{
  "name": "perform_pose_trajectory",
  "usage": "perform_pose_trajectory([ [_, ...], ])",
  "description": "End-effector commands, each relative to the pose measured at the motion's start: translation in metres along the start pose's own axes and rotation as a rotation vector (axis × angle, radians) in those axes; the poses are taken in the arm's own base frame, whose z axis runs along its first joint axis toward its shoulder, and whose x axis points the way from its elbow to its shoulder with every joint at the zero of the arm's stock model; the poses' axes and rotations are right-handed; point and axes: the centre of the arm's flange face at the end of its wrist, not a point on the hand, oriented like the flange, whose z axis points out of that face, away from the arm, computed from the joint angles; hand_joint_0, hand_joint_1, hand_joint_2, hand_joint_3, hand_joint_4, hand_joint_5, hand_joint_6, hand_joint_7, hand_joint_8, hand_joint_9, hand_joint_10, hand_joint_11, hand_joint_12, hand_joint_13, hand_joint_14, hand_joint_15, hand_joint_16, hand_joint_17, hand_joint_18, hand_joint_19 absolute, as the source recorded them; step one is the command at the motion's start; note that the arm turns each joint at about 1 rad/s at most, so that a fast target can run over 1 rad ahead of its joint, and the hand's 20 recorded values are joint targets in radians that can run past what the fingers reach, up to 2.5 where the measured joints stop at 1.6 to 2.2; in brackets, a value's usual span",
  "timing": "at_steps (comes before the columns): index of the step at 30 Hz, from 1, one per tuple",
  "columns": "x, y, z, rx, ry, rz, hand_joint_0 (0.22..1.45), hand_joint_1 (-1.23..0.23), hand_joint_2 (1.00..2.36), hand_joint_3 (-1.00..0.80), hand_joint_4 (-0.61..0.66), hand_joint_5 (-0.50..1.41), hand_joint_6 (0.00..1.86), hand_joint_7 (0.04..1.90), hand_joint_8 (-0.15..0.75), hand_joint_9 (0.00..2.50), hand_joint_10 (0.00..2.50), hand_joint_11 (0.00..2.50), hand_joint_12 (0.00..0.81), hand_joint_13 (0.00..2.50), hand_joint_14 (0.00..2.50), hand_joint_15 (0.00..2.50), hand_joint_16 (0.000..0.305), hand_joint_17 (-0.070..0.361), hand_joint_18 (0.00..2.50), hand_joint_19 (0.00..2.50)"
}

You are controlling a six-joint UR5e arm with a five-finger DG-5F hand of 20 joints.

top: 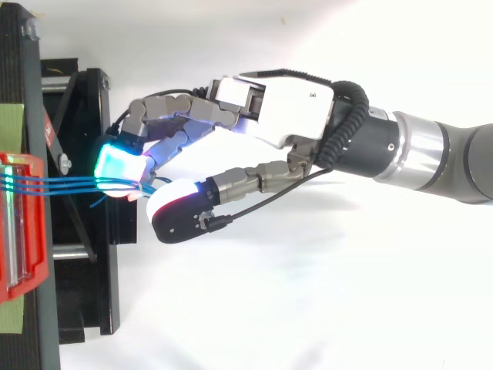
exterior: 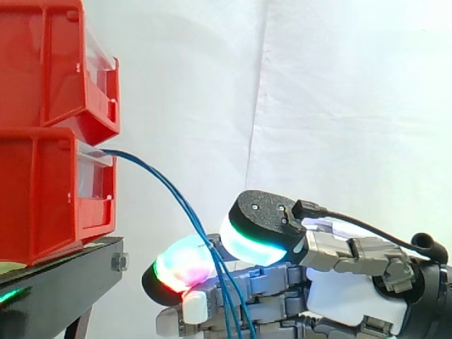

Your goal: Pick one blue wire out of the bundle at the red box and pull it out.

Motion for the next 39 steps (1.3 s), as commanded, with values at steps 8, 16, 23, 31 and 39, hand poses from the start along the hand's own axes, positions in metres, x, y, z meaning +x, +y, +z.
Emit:
perform_pose_trajectory([
  [8, 0.0096, 0.0021, -0.0012, 0.003, -0.005, -0.008, 0.56, -0.68, 1.01, -0.34, 0.22, -0.09, 0.50, 1.40, 0.246, 0.70, 0.02, 0.46, 0.362, 0.42, 0.01, 0.24, 0.056, 0.125, 0.33, 0.30],
  [16, 0.0098, 0.0023, -0.0011, 0.001, -0.004, -0.004, 0.58, -0.69, 1.02, -0.26, 0.21, -0.11, 0.61, 1.28, 0.246, 0.71, 0.02, 0.48, 0.360, 0.43, 0.01, 0.23, 0.055, 0.123, 0.34, 0.30],
  [23, 0.0074, 0.0019, -0.0008, 0.001, -0.007, -0.004, 0.58, -0.68, 1.01, -0.28, 0.21, -0.13, 0.67, 1.19, 0.248, 0.72, 0.02, 0.50, 0.361, 0.44, 0.01, 0.24, 0.055, 0.123, 0.34, 0.30],
  [31, 0.0041, 0.0019, 0.0002, 0.000, -0.010, -0.005, 0.56, -0.65, 1.02, -0.21, 0.21, -0.13, 0.77, 1.14, 0.254, 0.74, 0.02, 0.51, 0.364, 0.44, 0.01, 0.25, 0.055, 0.124, 0.34, 0.30],
  [39, 0.0036, 0.0049, 0.0039, -0.009, -0.012, -0.002, 0.56, -0.61, 1.02, -0.08, 0.23, -0.15, 0.85, 1.15, 0.282, 0.76, 0.02, 0.53, 0.393, 0.46, 0.01, 0.24, 0.061, 0.136, 0.39, 0.28],
])
